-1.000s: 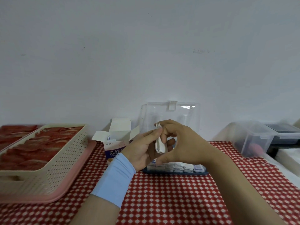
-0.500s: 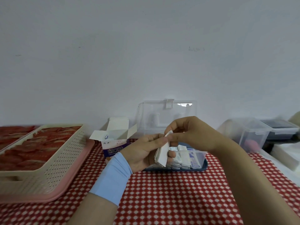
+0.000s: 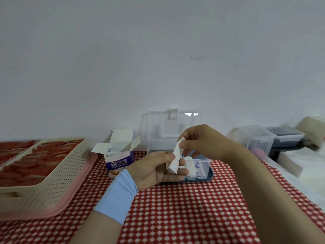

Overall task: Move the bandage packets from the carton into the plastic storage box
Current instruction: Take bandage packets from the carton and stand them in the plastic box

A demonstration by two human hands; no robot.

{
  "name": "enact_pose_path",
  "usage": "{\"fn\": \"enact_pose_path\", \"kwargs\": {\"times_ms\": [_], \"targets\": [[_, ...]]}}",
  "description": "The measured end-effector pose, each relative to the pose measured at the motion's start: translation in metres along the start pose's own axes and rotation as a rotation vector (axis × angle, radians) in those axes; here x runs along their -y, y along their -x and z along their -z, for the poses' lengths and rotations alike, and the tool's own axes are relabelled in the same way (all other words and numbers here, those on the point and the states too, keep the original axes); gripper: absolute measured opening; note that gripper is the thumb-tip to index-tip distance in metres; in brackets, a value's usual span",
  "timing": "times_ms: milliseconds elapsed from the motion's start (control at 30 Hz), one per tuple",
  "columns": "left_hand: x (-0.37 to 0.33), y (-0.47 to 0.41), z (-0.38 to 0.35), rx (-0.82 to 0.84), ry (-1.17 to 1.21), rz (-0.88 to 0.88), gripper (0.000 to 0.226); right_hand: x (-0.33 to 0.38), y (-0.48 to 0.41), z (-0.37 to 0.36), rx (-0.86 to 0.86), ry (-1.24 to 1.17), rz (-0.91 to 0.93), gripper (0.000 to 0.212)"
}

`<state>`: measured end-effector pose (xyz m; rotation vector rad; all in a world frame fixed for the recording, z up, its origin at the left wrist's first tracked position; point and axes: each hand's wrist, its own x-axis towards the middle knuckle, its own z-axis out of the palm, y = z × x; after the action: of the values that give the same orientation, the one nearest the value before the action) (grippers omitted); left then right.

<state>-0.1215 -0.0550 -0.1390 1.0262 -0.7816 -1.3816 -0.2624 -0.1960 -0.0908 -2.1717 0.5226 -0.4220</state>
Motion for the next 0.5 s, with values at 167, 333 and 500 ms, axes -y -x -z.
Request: {"fn": "enact_pose_path", "kwargs": {"times_ms": [167, 333, 500], "targets": [[-0.001, -0.004, -0.011, -0.009, 0.148, -0.002, 0.047, 0.009, 0.005, 0.012, -0.026, 0.034, 0.038, 0.008], [-0.008, -0.017, -0.023, -0.006, 0.161, -0.045, 0.044, 0.012, 0.004, 0.034, -0.017, 0.052, 0.06, 0.008], [-0.032, -0.035, -0.031, -0.156, -0.308, -0.006, 0.037, 0.004, -0.011, 0.065, -0.127, 0.224, 0.034, 0.009]]}}
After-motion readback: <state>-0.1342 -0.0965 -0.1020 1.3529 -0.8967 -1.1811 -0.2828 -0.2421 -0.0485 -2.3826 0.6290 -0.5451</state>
